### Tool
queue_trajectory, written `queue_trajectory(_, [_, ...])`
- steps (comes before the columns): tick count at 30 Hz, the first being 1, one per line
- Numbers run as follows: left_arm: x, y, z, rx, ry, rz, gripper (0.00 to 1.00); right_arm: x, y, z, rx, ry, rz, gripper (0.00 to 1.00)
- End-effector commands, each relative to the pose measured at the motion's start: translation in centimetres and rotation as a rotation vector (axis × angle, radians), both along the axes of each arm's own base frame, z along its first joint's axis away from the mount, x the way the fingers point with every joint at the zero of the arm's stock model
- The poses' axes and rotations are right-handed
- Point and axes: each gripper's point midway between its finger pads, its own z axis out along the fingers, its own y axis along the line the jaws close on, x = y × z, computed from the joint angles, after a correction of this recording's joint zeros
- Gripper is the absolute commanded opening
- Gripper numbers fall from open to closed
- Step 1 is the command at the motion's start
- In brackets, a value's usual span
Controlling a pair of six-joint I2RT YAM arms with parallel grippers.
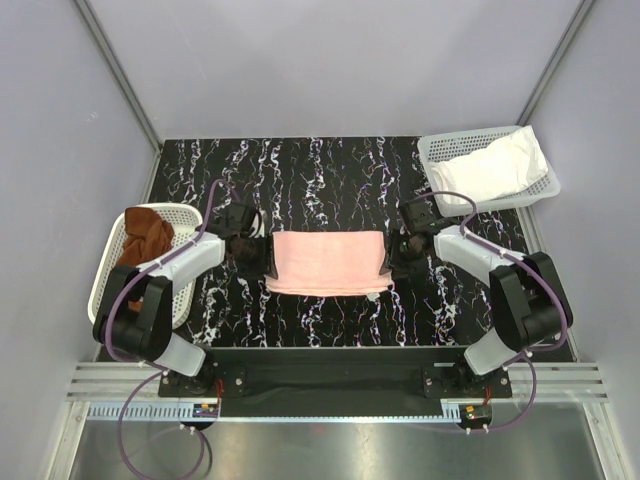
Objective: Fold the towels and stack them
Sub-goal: Fold the towel
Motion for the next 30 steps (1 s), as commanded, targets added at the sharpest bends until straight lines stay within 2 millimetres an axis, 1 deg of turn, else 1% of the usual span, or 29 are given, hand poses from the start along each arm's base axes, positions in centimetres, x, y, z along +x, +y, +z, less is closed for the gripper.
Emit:
queue_trajectory(1, [1.8,-0.5,-0.2,-0.013,-0.049,0.031,0.5,0.9,0.1,-0.9,-0.003,-0.023,-0.072,0.47])
queue_trajectory(3, [1.9,-0.2,-0.3,0.0,-0.055,0.039,0.5,1.0,0.1,-1.0,0.005,-0.029,-0.084,0.47])
queue_trajectory(6, [1.8,-0.3,-0.3,-0.004,-0.053,0.039,0.48,0.9,0.3,-1.3,0.02,-0.028,-0.113,0.48])
queue_trajectory(7, [1.9,-0.4,-0.4,-0.006,-0.052,0.038,0.47,1.1,0.5,-1.2,0.039,-0.035,-0.127,0.48])
queue_trajectory(10, [1.7,-0.6,-0.6,-0.017,-0.041,0.035,0.44,0.7,0.6,-1.4,0.055,-0.017,-0.153,0.48])
queue_trajectory(12, [1.5,-0.5,-0.7,-0.017,-0.033,0.04,0.43,0.4,0.5,-1.5,0.061,-0.016,-0.166,0.5])
queue_trajectory(13, [1.4,-0.5,-0.8,-0.017,-0.031,0.041,0.43,0.3,0.6,-1.5,0.068,-0.013,-0.173,0.56])
queue_trajectory(15, [1.3,-0.5,-1.0,-0.015,-0.026,0.045,0.44,0.2,0.4,-1.5,0.061,-0.013,-0.181,0.57])
queue_trajectory(19, [0.8,-0.3,-1.6,-0.014,-0.012,0.05,0.44,0.0,0.3,-1.7,0.059,-0.008,-0.194,0.56])
queue_trajectory(20, [0.6,-0.3,-1.8,-0.013,-0.006,0.049,0.44,0.0,0.3,-1.7,0.064,-0.011,-0.196,0.52])
queue_trajectory(23, [0.4,-0.2,-1.9,-0.008,-0.003,0.049,0.43,-0.1,0.3,-1.8,0.07,-0.011,-0.207,0.45])
queue_trajectory(24, [0.5,-0.3,-1.8,-0.01,-0.004,0.049,0.41,-0.1,0.3,-1.7,0.069,-0.011,-0.209,0.44])
queue_trajectory(30, [0.7,-0.2,-1.2,-0.006,-0.016,0.055,0.32,-0.1,-0.6,-0.7,0.037,-0.04,-0.231,0.51])
